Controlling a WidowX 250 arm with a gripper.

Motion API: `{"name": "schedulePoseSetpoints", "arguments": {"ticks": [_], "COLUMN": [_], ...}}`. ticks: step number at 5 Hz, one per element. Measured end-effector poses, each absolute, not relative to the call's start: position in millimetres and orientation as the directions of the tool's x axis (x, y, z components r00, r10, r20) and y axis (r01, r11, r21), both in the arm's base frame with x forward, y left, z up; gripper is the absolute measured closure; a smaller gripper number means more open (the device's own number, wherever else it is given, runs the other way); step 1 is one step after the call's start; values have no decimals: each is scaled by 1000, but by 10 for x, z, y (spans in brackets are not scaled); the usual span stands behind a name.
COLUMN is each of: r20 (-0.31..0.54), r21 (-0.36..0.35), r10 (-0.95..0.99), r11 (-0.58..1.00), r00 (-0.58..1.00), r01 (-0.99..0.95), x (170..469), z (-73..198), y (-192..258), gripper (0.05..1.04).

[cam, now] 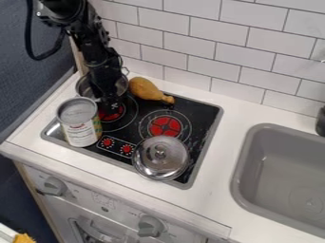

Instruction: Put the pot at the top right of the burner

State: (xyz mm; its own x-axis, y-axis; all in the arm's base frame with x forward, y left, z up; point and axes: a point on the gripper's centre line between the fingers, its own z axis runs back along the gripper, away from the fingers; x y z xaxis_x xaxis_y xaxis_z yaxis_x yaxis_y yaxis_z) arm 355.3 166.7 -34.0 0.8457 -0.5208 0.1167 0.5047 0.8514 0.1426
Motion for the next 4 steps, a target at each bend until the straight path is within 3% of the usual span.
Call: {"name": "schedulePoseSetpoints", "arguments": {"ticks": [2, 3, 4], "r20": [109, 120, 126], "r21": [126, 131, 129], "r10": [-526, -543, -553], "r11": [849, 838, 833], "r00": [843, 831, 824], "r01": [514, 529, 539], "x": [3485, 3458, 3426], "z": [-392, -281, -219], "y": [1639, 1608, 1584], "gripper": [741, 934, 1003]}}
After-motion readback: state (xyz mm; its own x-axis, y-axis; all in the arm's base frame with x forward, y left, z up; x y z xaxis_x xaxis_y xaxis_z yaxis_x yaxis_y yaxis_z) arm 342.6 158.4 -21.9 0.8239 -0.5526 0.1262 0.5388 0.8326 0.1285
